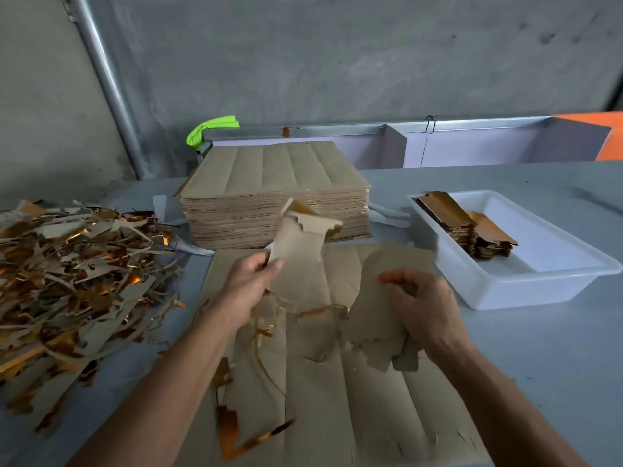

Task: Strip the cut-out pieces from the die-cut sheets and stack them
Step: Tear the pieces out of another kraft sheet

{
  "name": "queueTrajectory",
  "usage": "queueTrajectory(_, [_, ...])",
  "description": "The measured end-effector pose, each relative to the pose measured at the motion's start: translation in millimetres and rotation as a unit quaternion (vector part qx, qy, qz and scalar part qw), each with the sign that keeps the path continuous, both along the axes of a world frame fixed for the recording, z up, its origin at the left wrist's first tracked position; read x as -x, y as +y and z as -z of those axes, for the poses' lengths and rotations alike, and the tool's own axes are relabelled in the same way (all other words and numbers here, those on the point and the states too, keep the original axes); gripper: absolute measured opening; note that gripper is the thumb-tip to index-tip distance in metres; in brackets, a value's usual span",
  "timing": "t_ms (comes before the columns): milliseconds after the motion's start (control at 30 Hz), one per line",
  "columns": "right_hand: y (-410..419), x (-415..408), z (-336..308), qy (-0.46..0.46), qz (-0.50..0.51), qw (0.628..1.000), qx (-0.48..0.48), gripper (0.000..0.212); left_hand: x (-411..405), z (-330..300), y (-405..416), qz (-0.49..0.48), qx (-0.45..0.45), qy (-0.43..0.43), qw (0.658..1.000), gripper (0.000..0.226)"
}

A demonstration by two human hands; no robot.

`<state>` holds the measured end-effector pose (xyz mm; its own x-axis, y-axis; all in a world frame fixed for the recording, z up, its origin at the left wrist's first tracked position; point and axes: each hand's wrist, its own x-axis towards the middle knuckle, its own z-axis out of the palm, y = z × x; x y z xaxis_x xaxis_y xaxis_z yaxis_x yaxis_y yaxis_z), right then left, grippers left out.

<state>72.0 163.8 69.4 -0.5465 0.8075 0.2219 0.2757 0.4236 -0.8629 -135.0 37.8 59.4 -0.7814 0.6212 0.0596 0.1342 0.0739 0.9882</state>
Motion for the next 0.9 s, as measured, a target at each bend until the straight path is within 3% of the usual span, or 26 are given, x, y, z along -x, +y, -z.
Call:
queueTrajectory(100, [-5.5, 12.2, -18.8, -0.029, -0.056, 0.997, -0.034, 0.008, -12.5, -22.9, -4.3, 0.042, -0.066, -0.016, 0.997, 0.013])
queueTrajectory(333, [-28.0, 26.7, -39.5, -0.016, -0.103, 0.995, 0.005, 0.018, -48.2, -24.0, 0.7, 0.162, -0.096, -0.022, 0.982, 0.016])
queueTrajectory(433, [-23.4, 20.6, -37.4, -0.021, -0.11, 0.992, 0.065, 0.017, -44.9, -19.4, -3.2, 0.154, -0.052, -0.001, 0.987, 0.022])
queueTrajectory(567, [-14.3, 13.5, -36.4, -0.064, -0.15, 0.978, 0.129, 0.007, -36.7, -20.9, -14.0, 0.179, 0.02, -0.016, 0.983, 0.005])
queueTrajectory(767, [-10.1, 11.0, -31.9, -0.019, -0.142, 0.975, 0.169, 0.013, -31.7, -30.6, -18.8, 0.217, 0.055, -0.032, 0.974, 0.01])
queueTrajectory(900, [-5.7, 6.1, -33.2, -0.038, -0.177, 0.963, 0.201, 0.01, -23.8, -35.6, -21.2, 0.23, 0.098, 0.015, 0.968, 0.009])
